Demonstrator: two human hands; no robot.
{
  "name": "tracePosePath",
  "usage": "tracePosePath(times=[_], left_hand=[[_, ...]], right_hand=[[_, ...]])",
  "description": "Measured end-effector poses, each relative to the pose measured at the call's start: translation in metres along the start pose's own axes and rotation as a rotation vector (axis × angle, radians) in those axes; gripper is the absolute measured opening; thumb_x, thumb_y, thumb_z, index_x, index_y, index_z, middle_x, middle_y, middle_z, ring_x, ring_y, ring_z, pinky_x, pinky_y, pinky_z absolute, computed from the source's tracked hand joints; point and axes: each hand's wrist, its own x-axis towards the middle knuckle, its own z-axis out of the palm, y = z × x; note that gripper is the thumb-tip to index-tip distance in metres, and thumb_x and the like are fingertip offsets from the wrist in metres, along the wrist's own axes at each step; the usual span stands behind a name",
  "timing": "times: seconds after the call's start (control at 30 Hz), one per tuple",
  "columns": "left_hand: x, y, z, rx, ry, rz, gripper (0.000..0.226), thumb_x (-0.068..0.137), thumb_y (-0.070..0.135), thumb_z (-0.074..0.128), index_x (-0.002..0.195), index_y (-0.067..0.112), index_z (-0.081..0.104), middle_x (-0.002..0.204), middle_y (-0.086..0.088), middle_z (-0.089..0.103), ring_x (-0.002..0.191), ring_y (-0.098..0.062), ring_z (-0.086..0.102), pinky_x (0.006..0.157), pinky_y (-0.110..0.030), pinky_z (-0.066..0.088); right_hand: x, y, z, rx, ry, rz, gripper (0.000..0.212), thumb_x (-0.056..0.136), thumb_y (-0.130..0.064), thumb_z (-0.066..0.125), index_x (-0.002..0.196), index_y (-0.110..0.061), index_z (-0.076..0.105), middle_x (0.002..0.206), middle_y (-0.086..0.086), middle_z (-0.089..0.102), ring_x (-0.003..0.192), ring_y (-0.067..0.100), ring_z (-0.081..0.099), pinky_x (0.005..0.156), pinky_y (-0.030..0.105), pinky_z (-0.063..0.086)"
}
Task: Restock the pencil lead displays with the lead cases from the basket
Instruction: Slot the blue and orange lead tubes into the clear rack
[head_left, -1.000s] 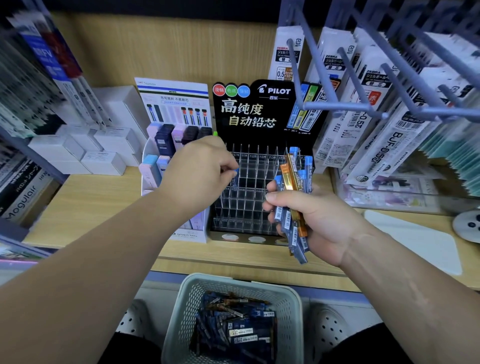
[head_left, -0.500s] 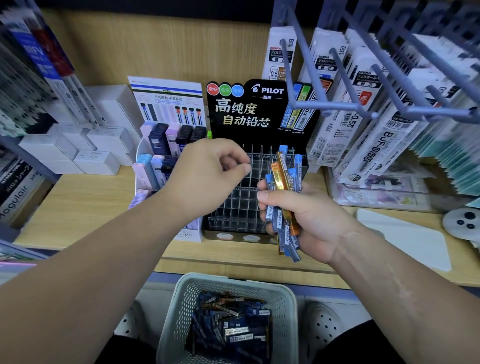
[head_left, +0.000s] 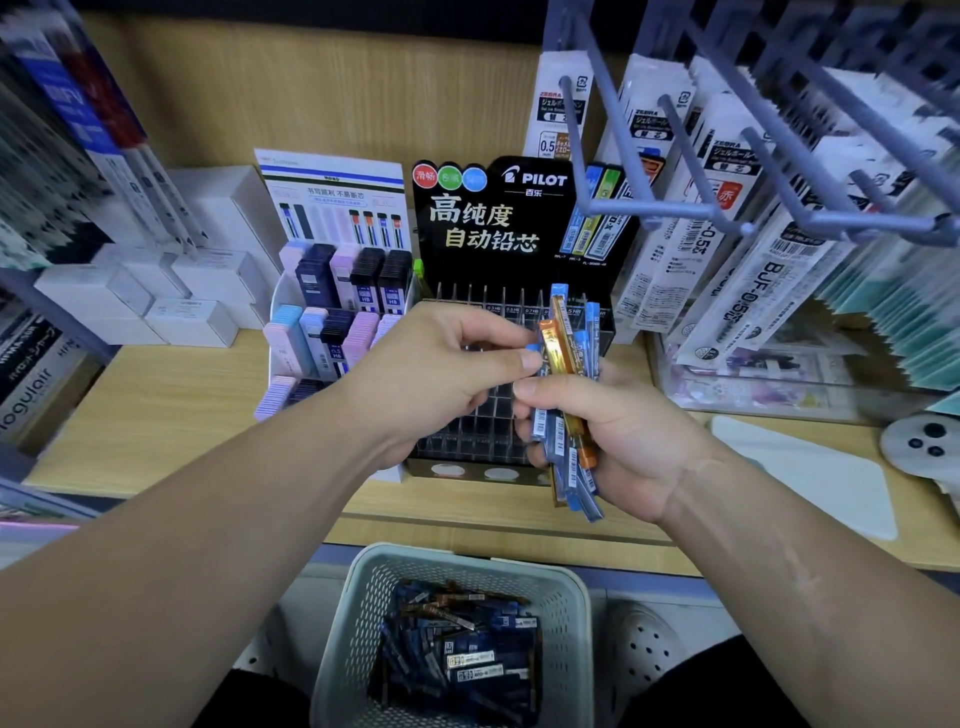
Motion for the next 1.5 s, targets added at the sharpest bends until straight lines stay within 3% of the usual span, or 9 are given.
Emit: tracePosePath(times=[0.2,0.3,0.5,0.63,0.93,1.07,1.2,1.33,1.5], left_hand=[[0.004,-0.003,0.001,-0.069,0.03,-0.019,0.008,0.082,0.017,0.078,0.09,0.016,0.078,0.067,-0.012,0.061,0.057,-0.014,0.044,0.048,-0.02,0.036],[0.004,-0.006,0.004,-0.127,0.066,-0.017,0.007,0.082,0.015,0.077,0.089,0.016,0.078,0.065,-0.006,0.063,0.059,-0.017,0.047,0.05,-0.023,0.035],[0.005,-0.006,0.005,-0.29,0.148,-0.061,0.006,0.086,0.01,0.072,0.088,0.015,0.075,0.064,-0.005,0.058,0.052,-0.012,0.045,0.046,-0.022,0.035],[0.003,-0.004,0.005,-0.346,0.167,-0.083,0.008,0.088,0.008,0.07,0.096,0.01,0.072,0.063,-0.002,0.064,0.054,-0.012,0.053,0.047,-0.021,0.04],[0.008,0.008,-0.021,-0.387,0.328,-0.032,0.006,0.086,0.004,0.071,0.09,0.008,0.073,0.065,0.0,0.069,0.055,-0.011,0.059,0.05,-0.021,0.046],[0.012,0.006,-0.046,-0.117,0.451,0.085,0.007,0.085,0.004,0.074,0.088,0.011,0.074,0.063,0.0,0.069,0.053,-0.013,0.059,0.048,-0.022,0.045],[0.009,-0.003,-0.056,0.258,0.421,0.195,0.011,0.083,0.007,0.078,0.084,0.019,0.075,0.063,0.002,0.067,0.051,-0.011,0.059,0.051,-0.019,0.047],[0.01,-0.009,-0.051,0.422,0.377,0.248,0.016,0.085,0.012,0.077,0.08,0.027,0.072,0.053,0.02,0.06,0.047,0.0,0.049,0.052,-0.009,0.039],[0.013,-0.011,-0.044,0.49,0.367,0.302,0.012,0.086,0.013,0.076,0.086,0.025,0.073,0.049,0.027,0.056,0.045,0.002,0.049,0.053,-0.004,0.034]], right_hand=[[-0.001,-0.001,0.0,0.021,-0.033,0.0,0.008,0.07,-0.018,0.074,0.074,-0.023,0.077,0.076,0.007,0.069,0.064,0.017,0.061,0.059,0.03,0.045],[-0.001,-0.002,0.0,0.041,-0.011,-0.002,0.009,0.07,-0.017,0.074,0.077,-0.021,0.079,0.079,0.009,0.071,0.063,0.017,0.062,0.058,0.029,0.046],[0.002,-0.007,-0.004,0.081,0.085,0.0,0.012,0.087,-0.006,0.069,0.096,-0.014,0.072,0.083,0.01,0.074,0.063,0.014,0.065,0.061,0.03,0.045],[0.002,-0.007,-0.003,0.1,0.089,0.013,0.012,0.088,-0.007,0.068,0.097,-0.015,0.071,0.083,0.009,0.074,0.064,0.015,0.066,0.058,0.027,0.045],[0.007,-0.003,-0.003,0.24,0.126,0.104,0.013,0.087,-0.004,0.069,0.094,-0.016,0.07,0.083,0.01,0.073,0.06,0.014,0.063,0.047,0.024,0.048],[0.011,-0.001,-0.003,0.22,0.139,0.119,0.013,0.088,-0.004,0.069,0.094,-0.016,0.071,0.08,0.007,0.07,0.06,0.014,0.063,0.048,0.025,0.048],[0.012,0.0,-0.004,0.193,0.168,0.126,0.013,0.088,-0.004,0.07,0.095,-0.015,0.071,0.08,0.007,0.071,0.06,0.014,0.063,0.047,0.025,0.048],[0.013,0.0,-0.004,0.209,0.186,0.122,0.014,0.088,-0.003,0.069,0.097,-0.013,0.071,0.08,0.008,0.07,0.06,0.015,0.063,0.045,0.024,0.047],[0.012,0.0,-0.005,0.23,0.186,0.123,0.014,0.088,-0.002,0.068,0.097,-0.012,0.07,0.079,0.009,0.069,0.059,0.015,0.061,0.045,0.024,0.047]])
